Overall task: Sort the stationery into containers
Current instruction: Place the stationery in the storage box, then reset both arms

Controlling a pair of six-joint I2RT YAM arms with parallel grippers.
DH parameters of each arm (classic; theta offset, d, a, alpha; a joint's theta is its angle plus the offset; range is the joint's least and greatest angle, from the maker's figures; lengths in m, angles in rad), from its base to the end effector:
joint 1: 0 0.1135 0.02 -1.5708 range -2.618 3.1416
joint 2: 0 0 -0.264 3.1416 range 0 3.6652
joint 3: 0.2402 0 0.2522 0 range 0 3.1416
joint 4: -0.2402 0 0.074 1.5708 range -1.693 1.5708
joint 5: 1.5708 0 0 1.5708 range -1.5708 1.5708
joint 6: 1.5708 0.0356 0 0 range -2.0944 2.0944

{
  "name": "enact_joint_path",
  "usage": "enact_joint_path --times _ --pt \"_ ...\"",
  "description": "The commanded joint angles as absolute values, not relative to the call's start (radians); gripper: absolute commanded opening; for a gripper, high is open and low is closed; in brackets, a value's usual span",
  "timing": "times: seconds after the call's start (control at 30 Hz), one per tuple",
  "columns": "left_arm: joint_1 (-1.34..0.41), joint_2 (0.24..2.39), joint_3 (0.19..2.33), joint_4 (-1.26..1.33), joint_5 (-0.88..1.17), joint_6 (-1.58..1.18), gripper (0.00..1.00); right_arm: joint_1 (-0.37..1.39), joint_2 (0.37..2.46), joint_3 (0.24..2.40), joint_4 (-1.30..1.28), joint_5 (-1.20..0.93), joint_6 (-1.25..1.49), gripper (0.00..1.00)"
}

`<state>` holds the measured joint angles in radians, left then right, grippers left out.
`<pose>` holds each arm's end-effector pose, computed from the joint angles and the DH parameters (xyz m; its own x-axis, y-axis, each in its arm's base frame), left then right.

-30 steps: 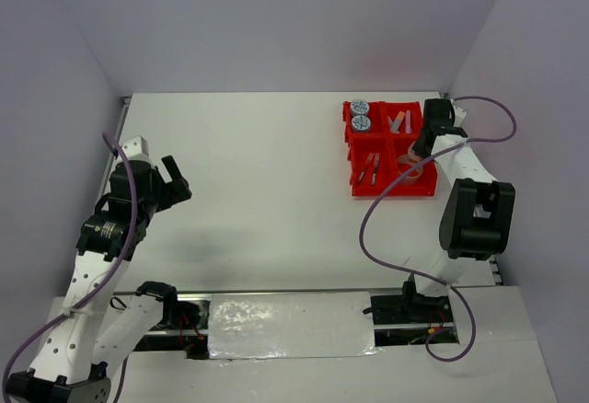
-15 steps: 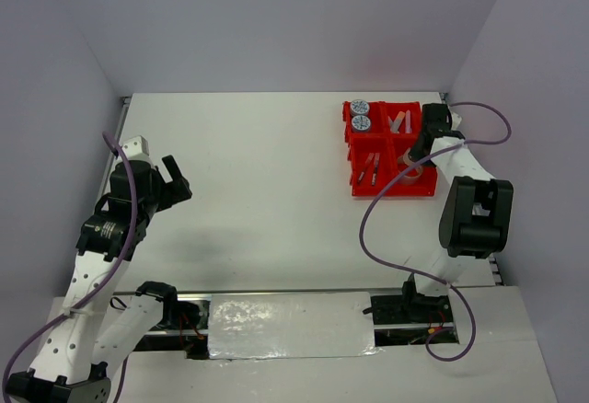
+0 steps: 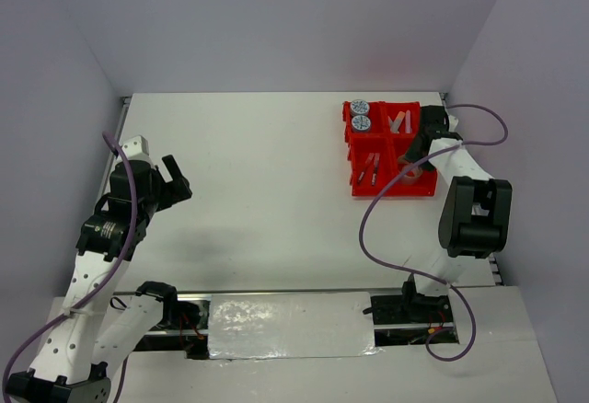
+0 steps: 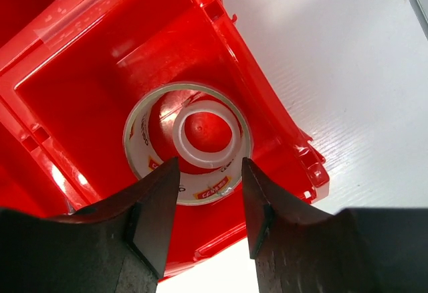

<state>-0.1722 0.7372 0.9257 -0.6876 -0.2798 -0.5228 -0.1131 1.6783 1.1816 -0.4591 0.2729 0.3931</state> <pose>0.1484 -0.0158 0.3440 -0.3715 -0.4225 -0.8267 -0.2997 0.8974 -0.3239 0.3514 -0.0496 0.2236 -0.6488 0.4450 -0.6173 0.5540 0.8323 0.0177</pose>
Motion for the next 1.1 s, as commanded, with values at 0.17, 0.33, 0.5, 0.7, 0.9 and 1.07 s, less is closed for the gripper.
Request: enact_joint_path --times 0.17,0.33,0.5,0.7,0.9,1.07 --pt "-0.164 0.768 0.948 -0.649 -0.29 -0.503 0.99 -0.086 1.456 1.189 -0.474 0.21 0.371 0.5" --pt "-0.127 0.837 1.02 -0.678 -0.295 -0.508 0.99 0.029 1.143 1.141 -0.507 0.216 0.315 0.6" --pt "-0.12 0.859 1.132 -0.73 -0.428 -0.488 0.99 0.261 0.895 1.14 -0.618 0.392 0.282 1.0" --pt "-0.121 0.802 1.131 -0.752 -0.503 -0.502 0.99 0.368 0.648 1.106 -0.785 0.46 0.317 1.0" --pt "-0.121 0.684 1.08 -0.784 -0.485 -0.494 0.99 0.452 0.424 1.121 -0.842 0.414 0.305 1.0" --pt "-0.121 0.549 1.005 -0.784 -0.446 -0.499 0.99 0.472 0.364 1.152 -0.916 0.5 0.278 1.0"
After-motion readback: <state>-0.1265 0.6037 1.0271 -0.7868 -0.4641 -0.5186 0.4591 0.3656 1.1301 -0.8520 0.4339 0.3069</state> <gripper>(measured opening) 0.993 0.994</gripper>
